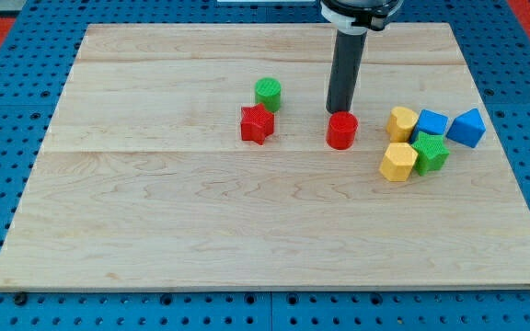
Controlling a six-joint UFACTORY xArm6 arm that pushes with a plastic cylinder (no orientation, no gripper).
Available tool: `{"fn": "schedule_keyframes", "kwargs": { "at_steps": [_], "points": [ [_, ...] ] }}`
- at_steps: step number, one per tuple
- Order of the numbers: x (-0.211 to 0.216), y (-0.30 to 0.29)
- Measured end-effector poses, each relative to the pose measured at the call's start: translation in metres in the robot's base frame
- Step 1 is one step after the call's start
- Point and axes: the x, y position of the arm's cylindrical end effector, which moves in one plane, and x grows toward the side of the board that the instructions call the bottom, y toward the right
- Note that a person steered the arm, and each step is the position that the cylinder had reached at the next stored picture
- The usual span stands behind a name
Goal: Move the hexagon and red circle diagonal to each other below the red star
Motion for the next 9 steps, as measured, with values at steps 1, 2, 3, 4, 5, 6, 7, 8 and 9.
{"fn": "schedule_keyframes", "kwargs": {
  "at_steps": [1, 2, 3, 4, 5, 6, 7, 8, 9],
  "points": [
    [0.055, 0.0],
    [0.055, 0.0],
    [0.04, 0.019],
    [0.04, 0.032],
    [0.041, 0.03],
    [0.081, 0.027],
    [0.107, 0.027],
    [0.107, 0.027],
    [0.108, 0.001]
  ]
}}
